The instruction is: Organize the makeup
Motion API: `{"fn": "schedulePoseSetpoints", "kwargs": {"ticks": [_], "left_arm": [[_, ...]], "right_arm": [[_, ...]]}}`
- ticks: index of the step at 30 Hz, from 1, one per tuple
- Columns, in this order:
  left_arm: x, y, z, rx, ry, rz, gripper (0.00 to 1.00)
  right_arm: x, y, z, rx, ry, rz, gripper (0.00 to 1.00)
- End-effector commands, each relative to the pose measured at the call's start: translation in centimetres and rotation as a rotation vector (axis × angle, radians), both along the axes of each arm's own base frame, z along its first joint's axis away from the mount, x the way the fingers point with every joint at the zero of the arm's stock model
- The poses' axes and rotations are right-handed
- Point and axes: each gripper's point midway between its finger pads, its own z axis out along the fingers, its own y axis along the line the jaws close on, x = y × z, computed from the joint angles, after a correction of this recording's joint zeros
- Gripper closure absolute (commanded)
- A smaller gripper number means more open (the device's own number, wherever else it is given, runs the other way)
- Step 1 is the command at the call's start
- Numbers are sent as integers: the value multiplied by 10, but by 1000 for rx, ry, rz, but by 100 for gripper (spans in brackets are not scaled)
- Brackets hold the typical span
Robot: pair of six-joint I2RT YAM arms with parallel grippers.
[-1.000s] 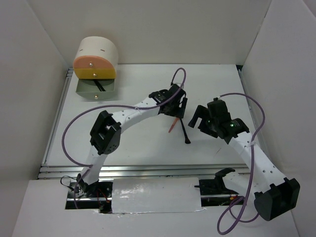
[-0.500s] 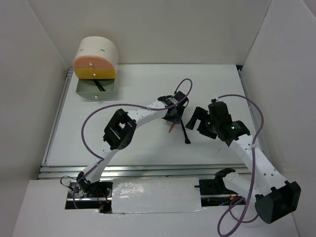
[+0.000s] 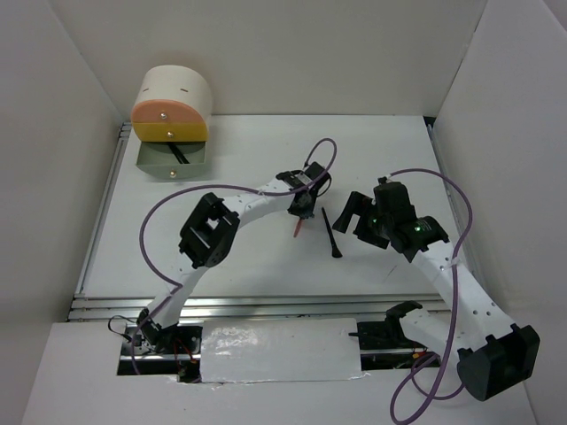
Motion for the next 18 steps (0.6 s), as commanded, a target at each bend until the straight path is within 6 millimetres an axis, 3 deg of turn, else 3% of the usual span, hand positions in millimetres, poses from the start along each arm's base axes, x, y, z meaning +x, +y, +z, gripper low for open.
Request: {"fn": "schedulePoseSetpoints", "kwargs": {"ticks": [1,3,4,5,6,7,8,9,10,11,12,13,14,15,17,18], "left_arm": [[8,59,17,-9,50,137,100],[24,75,41,-120,27,174,100],[33,79,67,-210,-34,180,100],[39,84,80,-273,-52,199,100],[47,103,84,-337,-37,229,100],[61,111,118,-421,-117,263,100],[66,119,130,-465,-138,280,100],[75,141,136,-494,-160,327,100],[84,149,165,-565,-233,332,100],[90,158,177,-611,-257,367,100],[97,181,179,-634,-277,423,100],[100,193,195,-684,-307,449,100],[113,219,209,-763,-349,540,100],[112,230,202,-795,-344,588,100],[121,257,228,-929,-433,706,100],[120,280,224,-946,-457,775,100]], "right_arm": [[11,2,16,10,-59,7,0],[12,2,16,10,-61,6,0],[12,2,15,12,-55,9,0],[12,3,14,14,-56,11,0],[12,3,14,17,-55,11,0],[13,5,15,26,-53,13,0],[13,5,15,27,-53,17,0],[13,5,16,29,-54,15,0],[13,5,16,32,-56,15,0],[14,5,16,32,-58,15,0],[14,5,16,33,-59,13,0],[14,5,16,34,-60,14,0],[13,6,15,39,-57,18,0],[13,6,15,41,-56,20,0],[12,6,14,49,-53,18,0],[11,6,14,50,-54,17,0]]}}
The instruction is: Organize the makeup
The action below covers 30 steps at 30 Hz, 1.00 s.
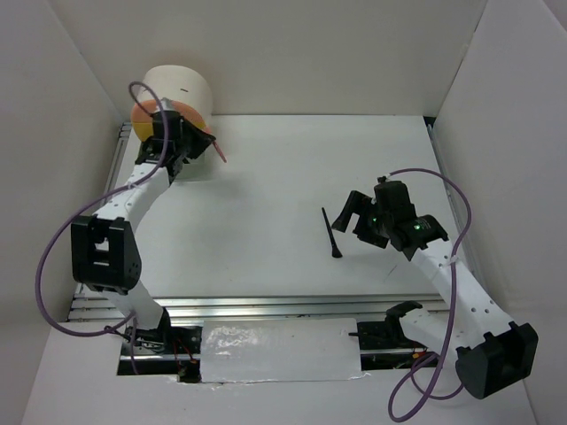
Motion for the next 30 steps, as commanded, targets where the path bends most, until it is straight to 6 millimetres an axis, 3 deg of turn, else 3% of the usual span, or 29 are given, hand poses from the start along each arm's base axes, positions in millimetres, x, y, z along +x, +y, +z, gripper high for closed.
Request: {"fn": "schedulePoseSetpoints", "kwargs": {"ticks": [1,3,6,8,10,13,14,17,22,25,29,30], "left_arm": [[13,32,25,-244,-100,187,99],[22,58,34,-298,-126,268,98],[29,74,29,-349,-96,379,96],[32,103,26,-384,-105,489,92],[34,118,25,-399,-122,535,90],[44,132,21,-428,-121,570,88],[48,136,12,-422,-99,584,88],[46,149,-8,-410,-45,636,87],[51,162,-21,-370,-23,648,80],[54,165,-30,-357,3,645,66],[49,168,-28,-353,-9,663,22],[49,169,-28,-350,-9,663,19]], "right_arm": [[9,4,16,35,-69,9,0],[8,3,15,33,-68,5,0],[5,2,16,27,-70,9,0],[4,1,17,25,-74,6,0],[3,0,16,24,-72,6,0],[1,2,15,36,-70,7,0],[0,2,15,38,-69,9,0],[-1,0,16,37,-69,2,0],[-1,-1,16,30,-67,-5,0],[0,-1,17,28,-62,-6,0],[3,0,20,28,-64,-9,0],[3,0,21,28,-64,-9,0]]}}
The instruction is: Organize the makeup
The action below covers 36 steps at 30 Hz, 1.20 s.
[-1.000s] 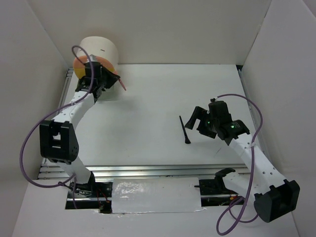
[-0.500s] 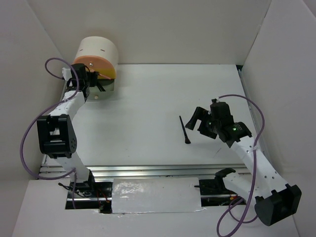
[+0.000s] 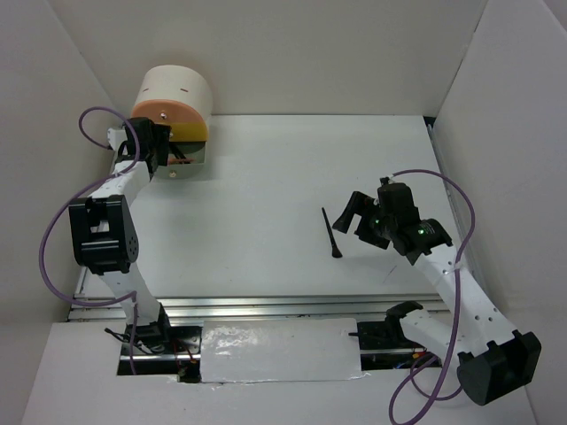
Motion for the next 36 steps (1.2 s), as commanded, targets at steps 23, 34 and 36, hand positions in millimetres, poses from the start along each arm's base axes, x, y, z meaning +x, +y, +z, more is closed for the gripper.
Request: {"fn": "schedulePoseSetpoints", "kwargs": {"ticks": [23,34,36], "left_arm": [[-91,-112,56,363,235,-566,1],[-154,-155,23,298,296,-828,1],[-157,-159,21,281,283,-855,1]], "right_arm": [[56,13,-65,-216,265,55,14],[66,11,-127,-349,381,27,31],[62,14,-133,-342,401,37,37]]}}
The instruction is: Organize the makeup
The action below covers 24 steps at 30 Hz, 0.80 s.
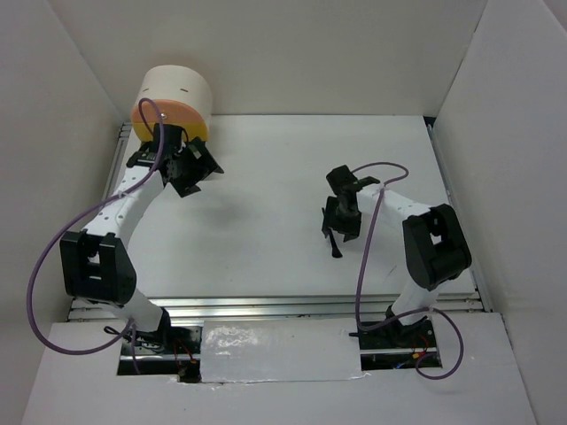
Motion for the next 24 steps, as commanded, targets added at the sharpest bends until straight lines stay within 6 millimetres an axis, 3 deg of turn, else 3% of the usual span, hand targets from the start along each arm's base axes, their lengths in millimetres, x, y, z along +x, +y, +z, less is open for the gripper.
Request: {"fn": "schedulePoseSetpoints", "kwargs": {"ticks": [1,6,12,21,22,24], "left_arm": [[-11,-17,20,-49,-56,-106,1],[-16,-30,11,-117,-36,-153,1],[-14,-35,15,-131,-43,-186,1],[-15,-38,14,-139,-45,-217,1],[-17,-38,11,-137,-39,-219,1],[-18,-38,10,-137,-38,-221,1]], "right_arm": [[5,0,-5,-11,-21,-11,38],[-6,4,-25,-14,81,22,40],[-15,7,-45,-24,163,32,44],[-43,20,-72,-11,231,92,74],[-44,22,-71,-19,223,102,87],[-45,29,-72,-5,206,124,99]]}}
